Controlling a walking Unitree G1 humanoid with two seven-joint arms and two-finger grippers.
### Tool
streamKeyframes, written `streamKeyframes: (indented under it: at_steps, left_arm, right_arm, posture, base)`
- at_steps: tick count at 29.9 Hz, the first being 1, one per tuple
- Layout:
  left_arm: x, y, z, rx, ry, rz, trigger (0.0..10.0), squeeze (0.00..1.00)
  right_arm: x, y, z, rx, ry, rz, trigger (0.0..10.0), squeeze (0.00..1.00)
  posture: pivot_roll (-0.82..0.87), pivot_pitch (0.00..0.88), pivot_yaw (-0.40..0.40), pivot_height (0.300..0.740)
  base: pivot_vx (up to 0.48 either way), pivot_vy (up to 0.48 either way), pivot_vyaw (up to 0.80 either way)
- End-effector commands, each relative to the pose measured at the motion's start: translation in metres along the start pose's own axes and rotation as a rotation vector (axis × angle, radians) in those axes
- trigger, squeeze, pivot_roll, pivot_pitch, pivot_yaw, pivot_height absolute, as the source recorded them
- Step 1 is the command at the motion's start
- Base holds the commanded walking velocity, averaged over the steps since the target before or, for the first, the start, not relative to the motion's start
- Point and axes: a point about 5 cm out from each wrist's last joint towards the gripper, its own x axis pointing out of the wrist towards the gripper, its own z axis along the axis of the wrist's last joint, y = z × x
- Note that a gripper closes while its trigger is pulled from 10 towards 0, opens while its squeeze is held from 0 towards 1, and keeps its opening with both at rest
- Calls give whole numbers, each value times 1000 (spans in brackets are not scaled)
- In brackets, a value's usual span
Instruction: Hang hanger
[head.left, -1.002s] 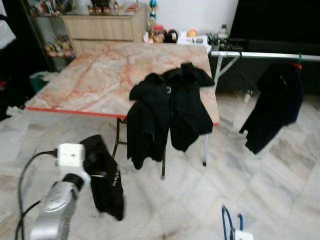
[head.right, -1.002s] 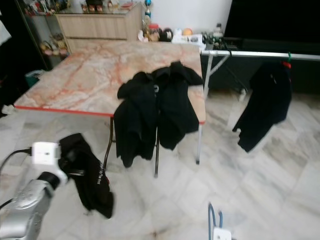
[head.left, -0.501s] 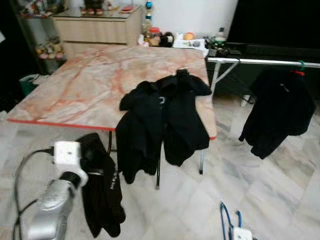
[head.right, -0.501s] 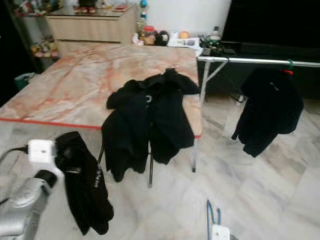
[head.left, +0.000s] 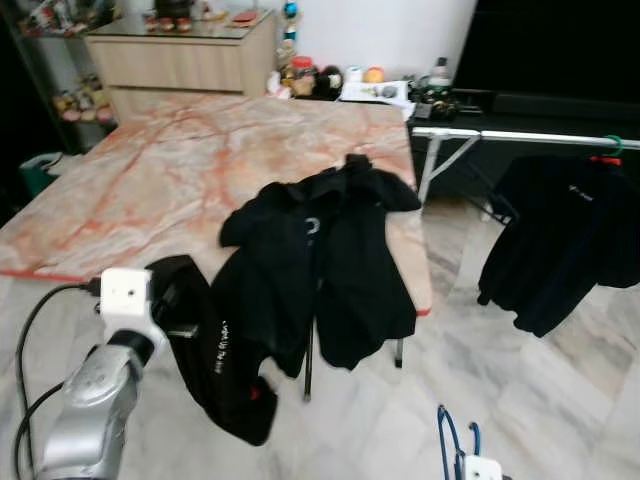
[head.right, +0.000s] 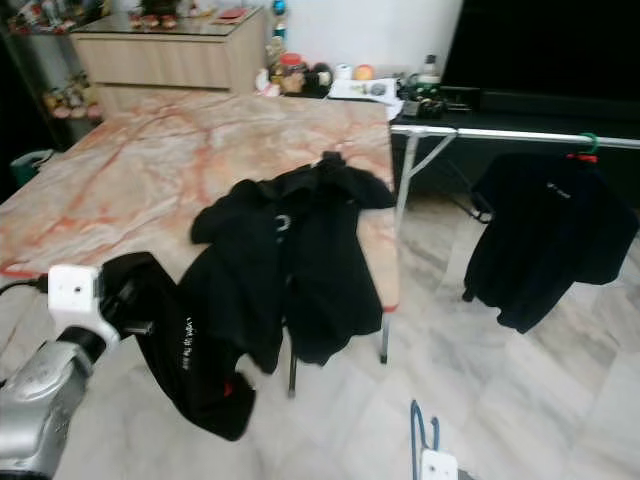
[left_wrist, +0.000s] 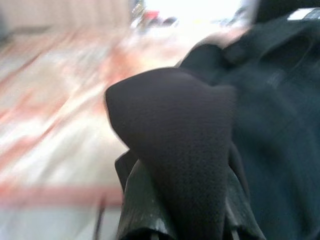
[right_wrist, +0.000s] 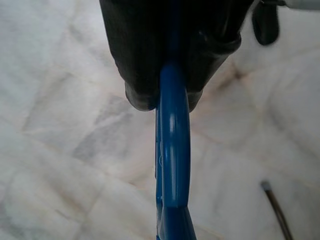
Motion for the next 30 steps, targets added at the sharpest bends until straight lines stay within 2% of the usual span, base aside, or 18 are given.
streamKeyframes:
  at_steps: [1, 2, 3, 5, 6, 8, 11, 12, 20, 24, 25, 26, 27, 28, 29, 30]
  left_arm:
    - [9, 14, 28, 49, -90, 13, 10000, 0]
    - [9, 14, 28, 49, -90, 13, 10000, 0]
    - [26, 19, 53, 88, -159, 13, 10000, 0]
    - [38, 22, 76, 106, -223, 18, 10000, 0]
    - [48, 23, 93, 119, -274, 25, 10000, 0]
    - [56, 24, 110, 118, -322, 30, 10000, 0]
    - [66, 21, 128, 99, -375, 31, 10000, 0]
    - [72, 16, 137, 93, -398, 12, 10000, 0]
    - [85, 2, 158, 84, -448, -39, 10000, 0]
    - [88, -2, 156, 91, -440, -67, 10000, 0]
    - [90, -5, 144, 93, -392, -91, 10000, 0]
    - [90, -5, 144, 93, -392, -91, 10000, 0]
    - [92, -6, 136, 93, -356, -104, 10000, 0]
    - [91, -9, 105, 156, -221, -118, 10000, 0]
    - [91, -9, 105, 156, -221, -118, 10000, 0]
    - [85, -11, 74, 171, -85, -146, 10000, 0]
  right_arm:
    - [1, 6, 5, 10, -13, 12, 10000, 0]
    - [1, 6, 5, 10, -13, 12, 10000, 0]
    - [1, 6, 5, 13, -15, 12, 10000, 0]
    - [1, 6, 6, 18, -15, 9, 10000, 0]
    - [1, 6, 6, 21, -16, 9, 10000, 0]
    - [1, 6, 7, 19, -17, 9, 10000, 0]
    - [1, 6, 7, 19, -16, 9, 10000, 0]
    - [1, 6, 7, 22, -19, 9, 10000, 0]
    - [2, 4, 9, 28, -23, 0, 10000, 0]
    - [2, 4, 9, 28, -22, 0, 10000, 0]
    - [2, 4, 9, 27, -22, 1, 10000, 0]
    - [2, 4, 9, 27, -22, 1, 10000, 0]
    - [2, 4, 9, 27, -22, 2, 10000, 0]
    - [2, 4, 8, 23, -20, 4, 10000, 0]
    - [2, 4, 8, 23, -20, 4, 10000, 0]
    - [1, 5, 8, 21, -19, 4, 10000, 0]
  posture:
    - [167, 32, -5, 740]
    - [167, 32, -5, 740]
    - [168, 25, -2, 740]
    - [168, 24, -2, 740]
    - [168, 19, -3, 740]
    - [173, 17, -4, 740]
    - [167, 6, -3, 740]
    - [167, 6, -3, 740]
    - [166, 0, -1, 740]
    - [166, 0, 0, 740]
    - [173, 5, -1, 740]
    - [173, 5, -1, 740]
    - [175, 6, -1, 740]
    - [175, 6, -1, 740]
    - [175, 6, -1, 740]
    - [173, 11, 1, 740]
  base:
    - [330, 0, 0]
    - [330, 0, 0]
    - [330, 0, 0]
    - [334, 0, 0]
    - [330, 0, 0]
    - [334, 0, 0]
    - [335, 0, 0]
    - [334, 0, 0]
    - [342, 0, 0]
    - [349, 0, 0]
    - [322, 0, 0]
    - [322, 0, 0]
    - [266, 0, 0]
    - [0, 0, 0]
    - [0, 0, 0]
    - [0, 0, 0]
